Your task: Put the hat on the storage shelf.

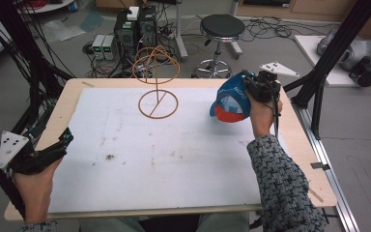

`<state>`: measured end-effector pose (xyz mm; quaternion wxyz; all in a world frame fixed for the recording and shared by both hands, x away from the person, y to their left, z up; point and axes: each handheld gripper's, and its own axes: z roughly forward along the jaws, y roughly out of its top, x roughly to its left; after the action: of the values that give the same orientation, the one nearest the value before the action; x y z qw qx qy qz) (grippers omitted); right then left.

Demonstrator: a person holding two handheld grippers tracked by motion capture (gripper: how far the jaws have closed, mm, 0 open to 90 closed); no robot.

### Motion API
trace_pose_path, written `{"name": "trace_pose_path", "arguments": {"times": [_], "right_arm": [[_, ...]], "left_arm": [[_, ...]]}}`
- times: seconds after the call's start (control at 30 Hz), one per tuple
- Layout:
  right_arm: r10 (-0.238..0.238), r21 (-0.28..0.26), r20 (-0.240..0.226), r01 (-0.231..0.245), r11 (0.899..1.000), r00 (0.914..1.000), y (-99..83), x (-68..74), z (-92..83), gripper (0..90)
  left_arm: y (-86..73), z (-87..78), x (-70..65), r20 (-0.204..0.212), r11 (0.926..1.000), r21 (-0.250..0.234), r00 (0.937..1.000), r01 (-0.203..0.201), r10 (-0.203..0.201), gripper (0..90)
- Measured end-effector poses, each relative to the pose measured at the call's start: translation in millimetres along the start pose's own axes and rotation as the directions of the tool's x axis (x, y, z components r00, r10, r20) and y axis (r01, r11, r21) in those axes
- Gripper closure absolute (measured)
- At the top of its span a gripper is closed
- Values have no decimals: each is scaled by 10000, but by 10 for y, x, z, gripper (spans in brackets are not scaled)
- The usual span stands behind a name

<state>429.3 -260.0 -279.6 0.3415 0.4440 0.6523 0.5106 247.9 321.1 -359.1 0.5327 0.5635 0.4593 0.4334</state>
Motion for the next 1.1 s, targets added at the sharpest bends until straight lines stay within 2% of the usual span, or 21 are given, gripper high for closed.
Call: {"name": "trace_pose_path", "arguments": {"times": [0.27, 0.3, 0.7, 0.8, 0.87, 0.9, 1.0, 1.03, 1.07, 1.1], "right_arm": [[-112, -274, -85, 110, 9996, 9999, 234, 57, 43, 883], [-96, -321, -63, 94, 9994, 9999, 300, 70, 58, 883], [-168, -680, 29, 169, 9975, 9999, 624, 127, 169, 883], [-142, -865, -135, 130, 9962, 9998, 753, 161, 215, 883], [-114, -975, -222, 92, 9952, 9997, 777, 165, 220, 883], [-88, -1266, -559, 16, 9920, 9984, 853, 161, 222, 883], [-125, -1474, -632, 30, 9891, 9979, 932, 150, 224, 883], [-74, -1614, -727, -45, 9869, 9973, 958, 143, 223, 883], [190, -1928, -1002, -381, 9805, 9948, 1039, 106, 222, 883], [190, -1928, -1002, -381, 9805, 9948, 1039, 106, 222, 883]], "left_arm": [[12, -14, 12, 8, 10000, -26, 10000, 22, -22, 195], [14, -15, 11, -17, 10000, -51, 10000, 42, -42, 195], [22, -21, 23, -12, 9999, -149, 10000, 44, -45, 196], [26, -28, 36, -21, 9998, -181, 10000, 87, -87, 196], [26, -35, 48, -15, 9997, -192, 9999, 155, -155, 196], [27, -41, 55, -10, 9995, -227, 9998, 198, -199, 197], [28, -49, 67, -20, 9993, -270, 9996, 278, -278, 197], [26, -48, 72, -11, 9992, -261, 9996, 289, -290, 197], [25, -49, 75, -1, 9992, -248, 9995, 306, -306, 197], [23, -47, 77, 21, 9991, -270, 9994, 335, -334, 197]]}}
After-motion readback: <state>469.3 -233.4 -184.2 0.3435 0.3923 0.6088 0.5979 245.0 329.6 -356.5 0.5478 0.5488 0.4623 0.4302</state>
